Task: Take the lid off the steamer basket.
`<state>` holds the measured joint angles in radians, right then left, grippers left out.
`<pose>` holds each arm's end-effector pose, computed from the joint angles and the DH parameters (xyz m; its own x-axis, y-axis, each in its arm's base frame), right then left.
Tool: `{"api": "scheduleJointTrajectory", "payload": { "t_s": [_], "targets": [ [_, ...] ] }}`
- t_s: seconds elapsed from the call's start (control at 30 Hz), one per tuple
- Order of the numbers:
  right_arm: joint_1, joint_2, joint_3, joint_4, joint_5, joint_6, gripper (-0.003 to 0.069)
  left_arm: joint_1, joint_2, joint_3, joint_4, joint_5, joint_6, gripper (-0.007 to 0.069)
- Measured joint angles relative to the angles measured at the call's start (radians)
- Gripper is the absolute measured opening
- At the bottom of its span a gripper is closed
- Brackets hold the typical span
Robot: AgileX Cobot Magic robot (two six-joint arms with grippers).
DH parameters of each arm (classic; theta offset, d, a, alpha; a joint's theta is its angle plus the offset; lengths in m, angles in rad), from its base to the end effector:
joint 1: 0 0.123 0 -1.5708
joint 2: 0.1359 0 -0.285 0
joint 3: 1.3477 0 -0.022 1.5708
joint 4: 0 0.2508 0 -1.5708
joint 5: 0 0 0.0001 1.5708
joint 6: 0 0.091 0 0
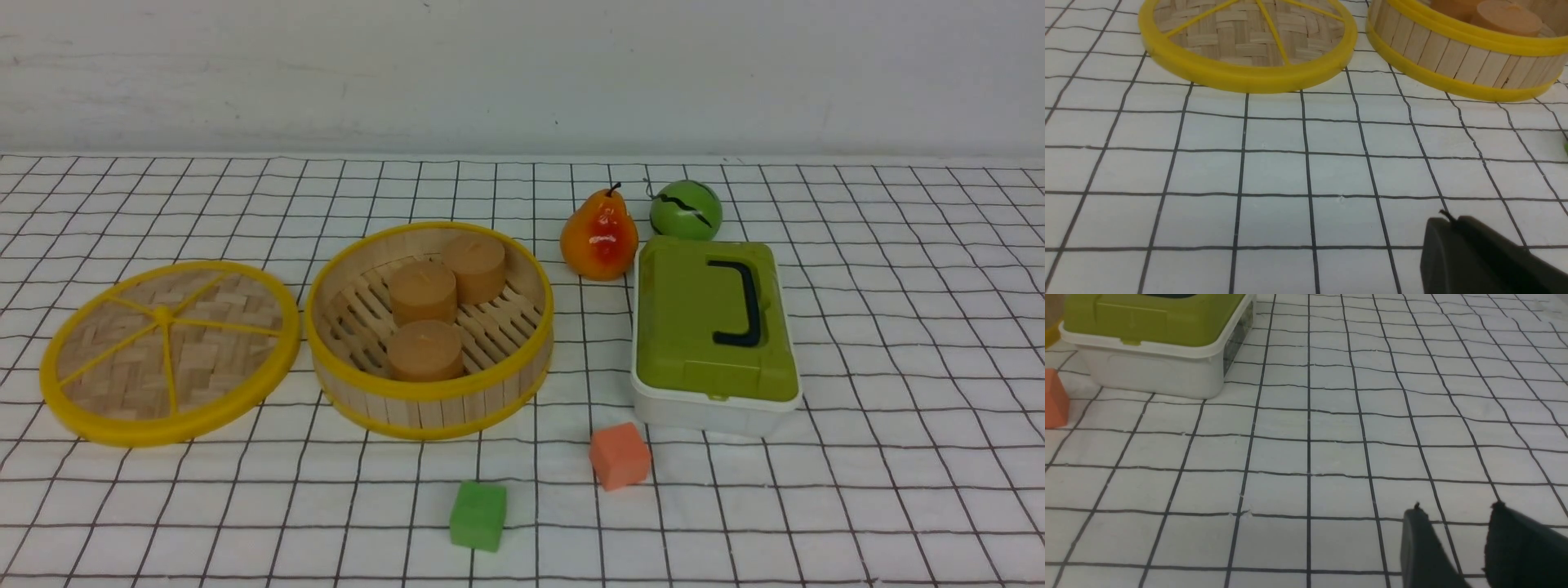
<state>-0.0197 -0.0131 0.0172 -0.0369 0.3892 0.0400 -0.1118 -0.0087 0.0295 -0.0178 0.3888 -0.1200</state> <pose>0.0520 -0.0023 0.1732 -0.3009 0.0118 -0.9536 0.0348 0.9994 0.0014 0.0520 -0.0065 0.1688 -0.3279 -0.1001 -0.9394 0.0740 0.9886 -0.1312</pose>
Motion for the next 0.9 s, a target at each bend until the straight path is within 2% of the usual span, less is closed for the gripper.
{"api": "scheduleJointTrajectory", "payload": {
  "t_s": [0.9],
  "targets": [
    [0.000,0.000,0.000,0.000,0.000,0.000,0.0239,0.000,0.000,0.000,0.000,0.000,0.000,0.0038]
  ]
}}
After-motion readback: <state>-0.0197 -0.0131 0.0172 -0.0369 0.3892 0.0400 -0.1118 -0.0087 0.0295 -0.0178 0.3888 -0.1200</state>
